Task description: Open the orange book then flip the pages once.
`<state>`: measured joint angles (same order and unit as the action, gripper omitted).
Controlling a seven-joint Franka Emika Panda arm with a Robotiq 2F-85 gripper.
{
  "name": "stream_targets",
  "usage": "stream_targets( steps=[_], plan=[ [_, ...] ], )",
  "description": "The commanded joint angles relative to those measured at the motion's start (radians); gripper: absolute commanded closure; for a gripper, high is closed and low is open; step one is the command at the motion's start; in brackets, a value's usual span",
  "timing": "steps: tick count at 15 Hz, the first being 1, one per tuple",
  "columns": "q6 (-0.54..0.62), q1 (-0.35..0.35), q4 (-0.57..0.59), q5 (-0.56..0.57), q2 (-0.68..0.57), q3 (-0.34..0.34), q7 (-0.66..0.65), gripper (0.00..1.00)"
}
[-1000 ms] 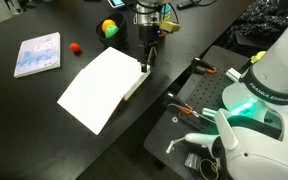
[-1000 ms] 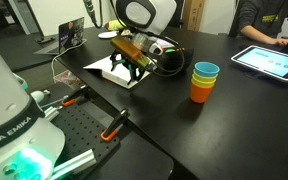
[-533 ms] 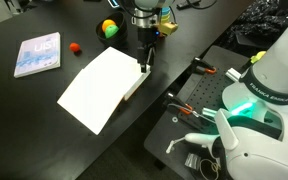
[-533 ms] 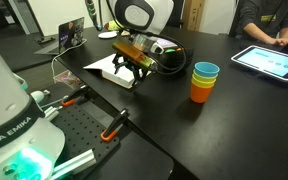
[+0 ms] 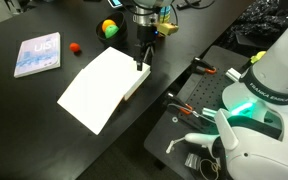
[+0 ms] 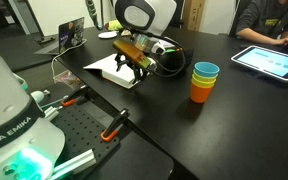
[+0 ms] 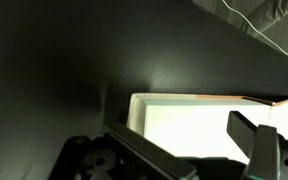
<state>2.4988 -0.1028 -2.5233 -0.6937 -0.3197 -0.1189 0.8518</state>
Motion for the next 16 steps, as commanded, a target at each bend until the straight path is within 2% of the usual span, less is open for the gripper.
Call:
stream_targets(
  steps=[1,7,10,16],
  plan=[
    [-0.011,-0.031,0.008,-0.097,0.006,-0.031,0.056,0.0],
    [-0.072,-0.023,0.018,-0.22,0.004,-0.026,0.128,0.0],
    [-0.106,-0.014,0.022,-0.238,0.015,-0.016,0.117,0.0],
    [-0.139,0.013,0.028,-0.19,0.05,-0.002,0.085,0.0]
  ],
)
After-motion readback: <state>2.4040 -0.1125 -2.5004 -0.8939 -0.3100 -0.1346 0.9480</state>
